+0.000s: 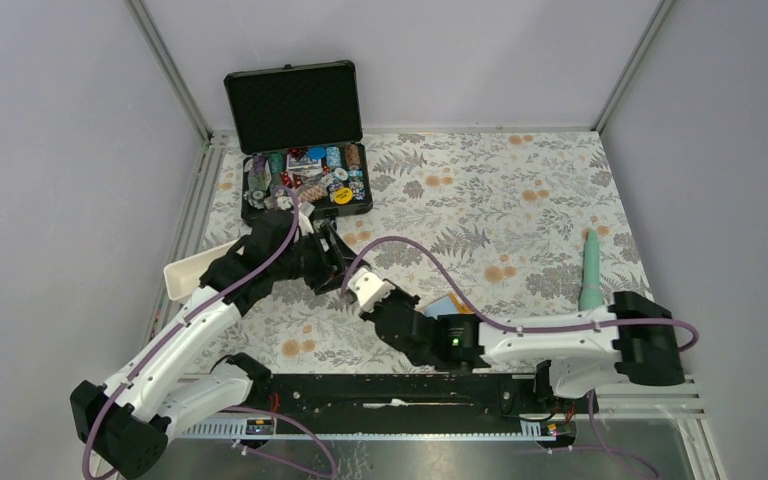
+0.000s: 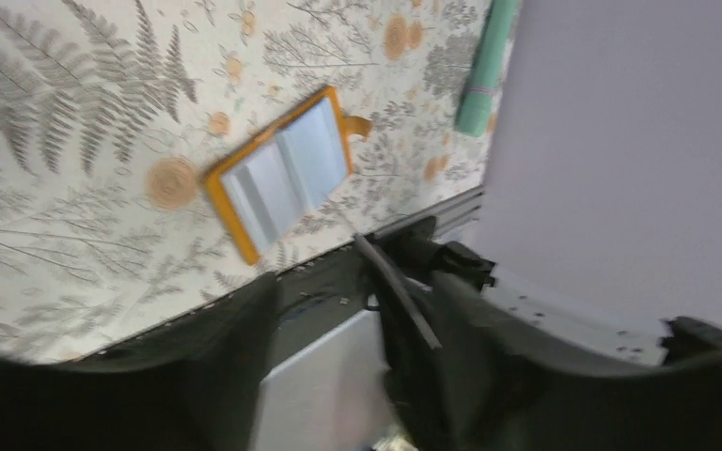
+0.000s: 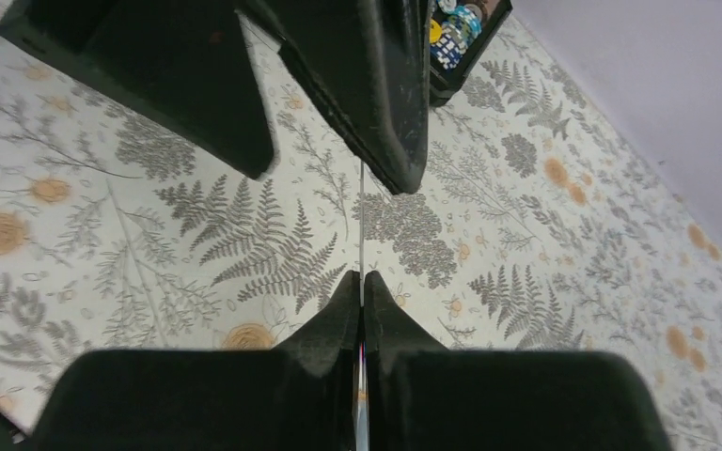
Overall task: Put the credit cards into the card holder
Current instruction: Insert the credit card into the card holder.
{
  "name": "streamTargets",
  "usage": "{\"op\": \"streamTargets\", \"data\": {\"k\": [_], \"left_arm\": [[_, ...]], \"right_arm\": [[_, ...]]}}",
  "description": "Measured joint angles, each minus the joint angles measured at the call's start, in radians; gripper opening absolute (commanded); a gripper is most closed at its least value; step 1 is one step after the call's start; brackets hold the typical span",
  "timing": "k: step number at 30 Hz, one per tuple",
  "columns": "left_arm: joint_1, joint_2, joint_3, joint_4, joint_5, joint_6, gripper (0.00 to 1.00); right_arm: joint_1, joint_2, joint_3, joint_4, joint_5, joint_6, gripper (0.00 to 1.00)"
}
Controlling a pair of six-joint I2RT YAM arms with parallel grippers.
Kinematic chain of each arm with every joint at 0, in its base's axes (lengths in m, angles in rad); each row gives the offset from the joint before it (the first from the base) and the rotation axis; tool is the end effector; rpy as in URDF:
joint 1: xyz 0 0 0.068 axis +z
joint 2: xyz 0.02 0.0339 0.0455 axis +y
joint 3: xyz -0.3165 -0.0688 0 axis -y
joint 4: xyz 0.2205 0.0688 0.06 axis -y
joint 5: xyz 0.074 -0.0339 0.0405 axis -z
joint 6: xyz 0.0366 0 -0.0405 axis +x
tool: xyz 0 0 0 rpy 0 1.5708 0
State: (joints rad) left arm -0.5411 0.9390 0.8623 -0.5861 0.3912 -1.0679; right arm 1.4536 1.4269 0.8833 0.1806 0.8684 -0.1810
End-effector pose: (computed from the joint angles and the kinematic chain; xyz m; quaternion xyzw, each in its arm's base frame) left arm 0.1150 -0.0854 0.3455 -0.1472 0.8734 -0.4311 0.1725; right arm 0.0611 0.2804 0.3294 -0.3812 0.6851 0.0276 0.6201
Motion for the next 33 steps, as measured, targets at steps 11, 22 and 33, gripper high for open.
{"op": "streamTargets", "data": {"k": [11,22,33], "left_arm": [[-0.001,-0.129,-0.108,-0.002,-0.241,0.081,0.94],[-0.275,-0.088,-0.342,0.106,-0.426,-0.041,0.85],[-0.508,0.137,-0.363,0.351,-0.516,-0.174,0.73]], "right_arm": [[-0.287,-0.298,-0.081,-0.324,-0.477,0.343,0.00],[-0.622,-0.301,-0.261,-0.487,-1.054,0.522,0.00],[-0.742,-0.244,-0.293,-0.489,-1.201,0.557,0.00]]}}
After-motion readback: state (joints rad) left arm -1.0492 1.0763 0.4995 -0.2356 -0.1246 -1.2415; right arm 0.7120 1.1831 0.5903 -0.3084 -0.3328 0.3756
